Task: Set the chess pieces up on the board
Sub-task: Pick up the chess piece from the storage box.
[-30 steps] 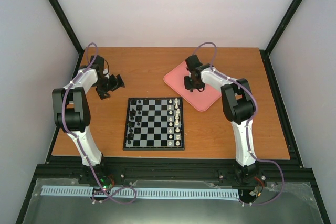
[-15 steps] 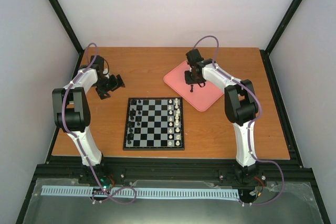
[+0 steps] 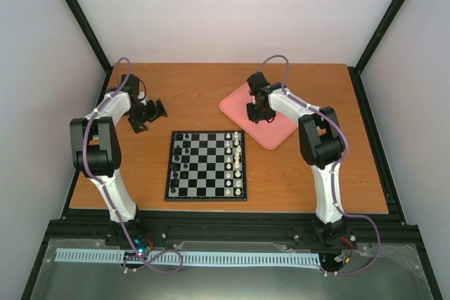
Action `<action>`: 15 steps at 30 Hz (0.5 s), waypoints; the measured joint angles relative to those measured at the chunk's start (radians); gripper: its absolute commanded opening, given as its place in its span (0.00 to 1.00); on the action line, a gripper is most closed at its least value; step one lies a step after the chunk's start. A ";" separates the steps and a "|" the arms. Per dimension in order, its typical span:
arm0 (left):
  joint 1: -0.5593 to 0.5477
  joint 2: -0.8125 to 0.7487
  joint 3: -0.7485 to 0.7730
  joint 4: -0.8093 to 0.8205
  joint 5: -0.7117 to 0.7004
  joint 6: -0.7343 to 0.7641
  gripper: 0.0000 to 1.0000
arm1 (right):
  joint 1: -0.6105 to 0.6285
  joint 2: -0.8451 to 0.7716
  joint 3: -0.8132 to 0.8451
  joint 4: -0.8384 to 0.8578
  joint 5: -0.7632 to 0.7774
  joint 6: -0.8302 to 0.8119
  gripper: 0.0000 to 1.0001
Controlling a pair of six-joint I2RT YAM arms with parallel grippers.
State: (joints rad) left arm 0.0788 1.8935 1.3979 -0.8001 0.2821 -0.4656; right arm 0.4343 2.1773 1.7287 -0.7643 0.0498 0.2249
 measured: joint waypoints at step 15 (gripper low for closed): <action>0.000 0.000 0.000 0.000 0.002 0.000 1.00 | 0.010 0.000 -0.022 -0.018 -0.017 0.004 0.28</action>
State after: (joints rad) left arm 0.0788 1.8935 1.3979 -0.8001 0.2840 -0.4656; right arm 0.4438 2.1769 1.7069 -0.7822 0.0326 0.2287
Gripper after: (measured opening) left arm 0.998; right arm 0.291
